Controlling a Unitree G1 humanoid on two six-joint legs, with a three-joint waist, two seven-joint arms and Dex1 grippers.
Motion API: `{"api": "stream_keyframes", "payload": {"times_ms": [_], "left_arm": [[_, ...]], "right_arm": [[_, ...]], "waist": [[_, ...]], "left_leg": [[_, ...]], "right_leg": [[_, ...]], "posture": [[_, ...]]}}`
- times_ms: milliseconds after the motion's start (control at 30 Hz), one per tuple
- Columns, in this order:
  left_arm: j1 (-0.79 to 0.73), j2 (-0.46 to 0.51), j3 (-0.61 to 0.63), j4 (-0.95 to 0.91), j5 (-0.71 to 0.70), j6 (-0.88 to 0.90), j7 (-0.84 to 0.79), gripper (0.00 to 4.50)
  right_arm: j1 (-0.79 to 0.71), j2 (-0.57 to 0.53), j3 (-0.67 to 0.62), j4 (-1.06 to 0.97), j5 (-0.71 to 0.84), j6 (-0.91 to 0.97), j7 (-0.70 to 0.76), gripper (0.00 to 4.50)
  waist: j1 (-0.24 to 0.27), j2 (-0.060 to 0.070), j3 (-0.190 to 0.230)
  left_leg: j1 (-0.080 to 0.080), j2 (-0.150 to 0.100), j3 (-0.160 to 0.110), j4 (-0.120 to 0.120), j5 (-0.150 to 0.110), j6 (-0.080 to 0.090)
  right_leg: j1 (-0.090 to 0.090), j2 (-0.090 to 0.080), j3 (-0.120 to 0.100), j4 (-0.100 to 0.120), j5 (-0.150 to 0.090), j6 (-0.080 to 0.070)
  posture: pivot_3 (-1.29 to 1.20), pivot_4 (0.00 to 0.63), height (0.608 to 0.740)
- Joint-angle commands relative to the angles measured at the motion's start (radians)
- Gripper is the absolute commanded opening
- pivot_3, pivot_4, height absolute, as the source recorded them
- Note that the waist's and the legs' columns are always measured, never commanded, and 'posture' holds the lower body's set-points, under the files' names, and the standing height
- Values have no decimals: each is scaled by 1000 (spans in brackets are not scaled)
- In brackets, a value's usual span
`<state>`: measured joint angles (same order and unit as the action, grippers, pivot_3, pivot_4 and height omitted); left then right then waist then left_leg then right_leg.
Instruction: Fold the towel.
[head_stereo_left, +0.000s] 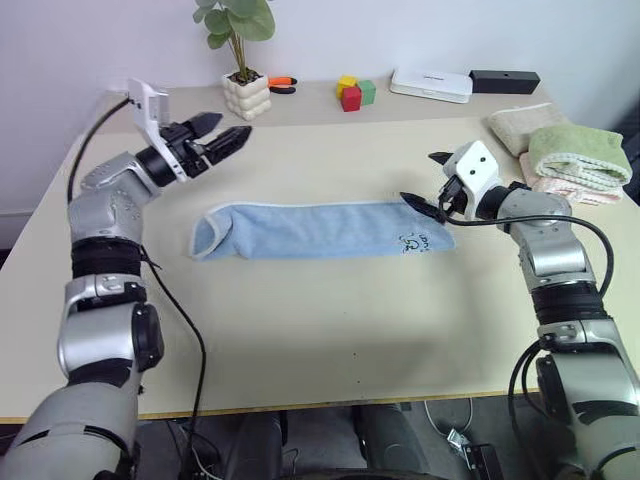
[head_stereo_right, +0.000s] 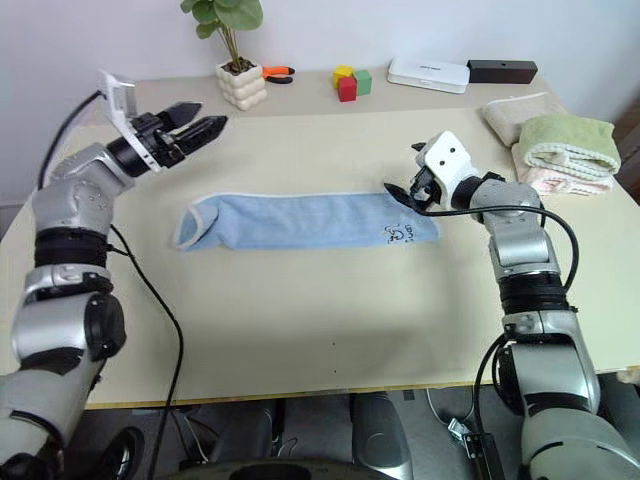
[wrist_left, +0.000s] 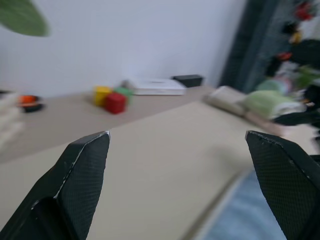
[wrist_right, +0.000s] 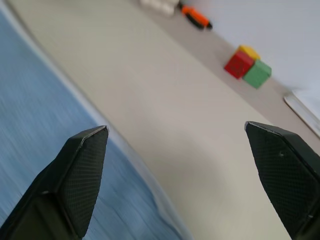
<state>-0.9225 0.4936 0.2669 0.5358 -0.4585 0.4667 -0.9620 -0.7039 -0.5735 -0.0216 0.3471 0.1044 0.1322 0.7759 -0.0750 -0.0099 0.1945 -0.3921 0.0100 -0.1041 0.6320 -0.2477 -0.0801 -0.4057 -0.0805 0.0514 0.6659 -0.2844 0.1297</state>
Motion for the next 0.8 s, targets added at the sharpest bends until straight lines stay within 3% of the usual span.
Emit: {"api": "stream_keyframes", "payload": {"times_ms": [33,133,233,367,467,567,800], "left_arm": [[70,-27,-21,-210,-25,82,94,3173],[92,-32,-27,-262,-27,99,125,1610],[122,-164,1,-333,-43,109,325,68],[154,-245,2,-366,-18,106,462,27],[205,-334,-41,-348,62,54,616,27],[260,-391,-60,-343,77,35,661,27],[349,-375,-63,-287,107,-9,678,27]], "right_arm": [[30,49,-27,-170,62,126,-57,3188],[42,52,-25,-211,63,163,-69,1624],[64,179,-28,-307,98,266,-206,52],[57,276,-70,-337,94,339,-352,18],[91,362,-26,-327,43,347,-467,18],[126,430,-23,-302,12,339,-570,18],[194,465,-26,-229,-79,295,-734,18]], "waist": [[3,0,0],[7,0,0],[10,-1,-1],[11,-1,-1],[11,0,-1],[11,-1,-1],[11,0,-1]], "left_leg": [[0,0,0,0,0,0],[0,0,0,0,0,0],[0,0,-1,0,0,-1],[0,0,-1,0,0,-1],[0,-1,-1,0,0,-1],[0,-1,-1,-1,0,-1],[0,-1,-1,-1,1,-1]], "right_leg": [[0,0,0,0,0,0],[0,0,0,0,0,0],[1,-1,0,-1,0,0],[1,-1,0,-1,0,0],[1,-1,0,-1,0,0],[1,-1,0,-1,0,0],[0,0,0,-1,0,0]], "posture": [[0,150,740],[0,150,740],[0,150,740],[0,150,740],[0,150,740],[0,150,740],[0,150,740]]}}
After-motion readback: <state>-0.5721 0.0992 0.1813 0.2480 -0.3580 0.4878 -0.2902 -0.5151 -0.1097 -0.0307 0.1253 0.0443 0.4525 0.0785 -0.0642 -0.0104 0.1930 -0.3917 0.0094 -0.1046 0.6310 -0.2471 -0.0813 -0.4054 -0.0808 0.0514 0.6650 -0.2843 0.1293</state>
